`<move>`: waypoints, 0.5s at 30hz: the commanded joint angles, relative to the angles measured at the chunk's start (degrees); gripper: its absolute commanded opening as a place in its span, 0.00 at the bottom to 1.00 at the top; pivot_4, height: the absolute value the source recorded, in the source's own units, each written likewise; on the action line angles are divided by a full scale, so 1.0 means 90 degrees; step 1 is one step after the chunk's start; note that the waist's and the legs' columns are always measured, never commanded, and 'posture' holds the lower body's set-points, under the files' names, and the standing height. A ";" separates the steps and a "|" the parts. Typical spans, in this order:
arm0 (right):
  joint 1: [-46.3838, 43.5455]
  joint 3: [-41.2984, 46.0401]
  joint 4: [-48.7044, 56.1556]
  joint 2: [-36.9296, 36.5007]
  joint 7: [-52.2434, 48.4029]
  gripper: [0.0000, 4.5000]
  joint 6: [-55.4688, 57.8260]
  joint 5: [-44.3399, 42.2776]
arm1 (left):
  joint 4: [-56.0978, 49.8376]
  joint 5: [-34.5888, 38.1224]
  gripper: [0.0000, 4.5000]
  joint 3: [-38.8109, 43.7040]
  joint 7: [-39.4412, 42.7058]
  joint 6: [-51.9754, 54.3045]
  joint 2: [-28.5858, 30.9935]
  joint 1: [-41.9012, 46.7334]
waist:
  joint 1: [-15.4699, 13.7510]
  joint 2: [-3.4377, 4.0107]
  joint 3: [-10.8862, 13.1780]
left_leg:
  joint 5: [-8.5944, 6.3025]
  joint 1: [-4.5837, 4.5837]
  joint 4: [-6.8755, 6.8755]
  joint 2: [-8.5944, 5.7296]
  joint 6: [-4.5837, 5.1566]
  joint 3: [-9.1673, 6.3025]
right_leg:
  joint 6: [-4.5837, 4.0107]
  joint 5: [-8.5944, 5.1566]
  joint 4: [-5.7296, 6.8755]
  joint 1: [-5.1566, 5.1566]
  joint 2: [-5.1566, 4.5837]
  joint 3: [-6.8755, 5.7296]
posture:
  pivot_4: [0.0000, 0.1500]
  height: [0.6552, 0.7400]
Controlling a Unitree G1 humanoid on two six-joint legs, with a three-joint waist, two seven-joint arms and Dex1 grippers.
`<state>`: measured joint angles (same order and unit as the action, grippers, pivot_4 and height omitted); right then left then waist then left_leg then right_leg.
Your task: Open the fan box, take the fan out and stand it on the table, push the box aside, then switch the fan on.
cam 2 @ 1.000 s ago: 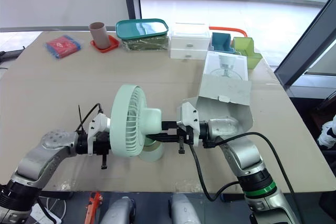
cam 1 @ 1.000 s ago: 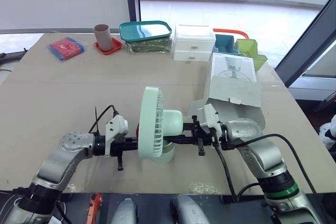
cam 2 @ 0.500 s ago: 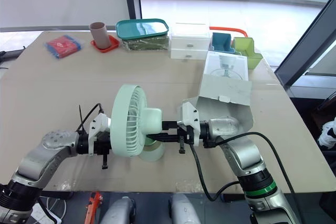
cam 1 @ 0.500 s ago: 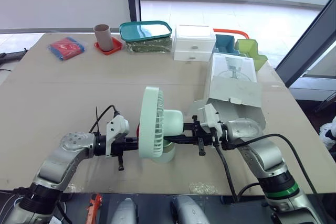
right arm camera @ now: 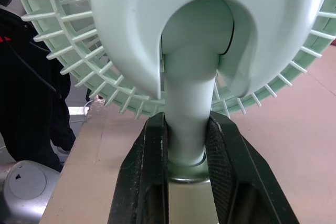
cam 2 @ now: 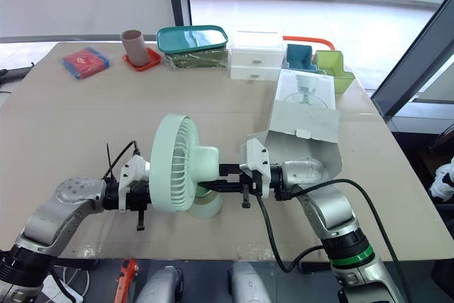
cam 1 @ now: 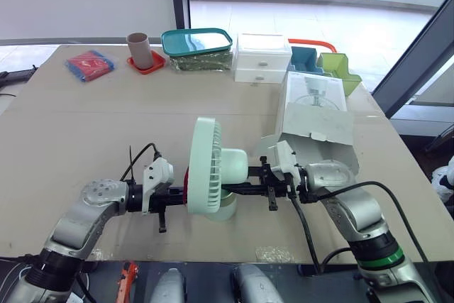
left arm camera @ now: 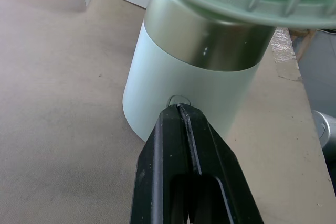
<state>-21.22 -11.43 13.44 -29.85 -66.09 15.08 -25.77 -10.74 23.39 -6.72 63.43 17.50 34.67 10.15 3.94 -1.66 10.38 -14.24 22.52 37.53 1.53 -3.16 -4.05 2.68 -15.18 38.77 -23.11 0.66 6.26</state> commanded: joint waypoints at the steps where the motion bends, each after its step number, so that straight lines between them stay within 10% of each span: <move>1: 0.0056 -0.0080 -0.0028 -0.0085 -0.0025 0.10 0.0074 0.0097 | -0.0456 0.0360 0.01 0.0384 0.0162 0.0009 0.0218 -0.0118 | 0.0000 0.0000 0.0000 | 0.0000 0.0000 0.0000 0.0000 0.0000 0.0000 | 0.0000 0.0000 0.0000 0.0000 0.0000 0.0000 | 1.00 1.00; 15: 0.0077 -0.0064 -0.0019 -0.0126 -0.0070 0.10 0.0121 0.0037 | -0.0438 0.0197 0.01 0.0468 0.0036 -0.0044 0.0401 -0.0308 | 0.0006 0.0001 0.0001 | 0.0000 -0.0001 0.0000 0.0002 0.0000 0.0000 | -0.0001 -0.0001 0.0000 -0.0001 0.0002 0.0000 | 1.00 1.00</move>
<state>-21.26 -11.50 13.37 -29.82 -66.20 15.33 -26.15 -12.91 25.26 -3.81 64.53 17.83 37.79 7.80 4.00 -1.65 10.38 -14.24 22.51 37.53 1.55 -3.16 -4.04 2.67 -15.19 38.77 -23.12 0.68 6.26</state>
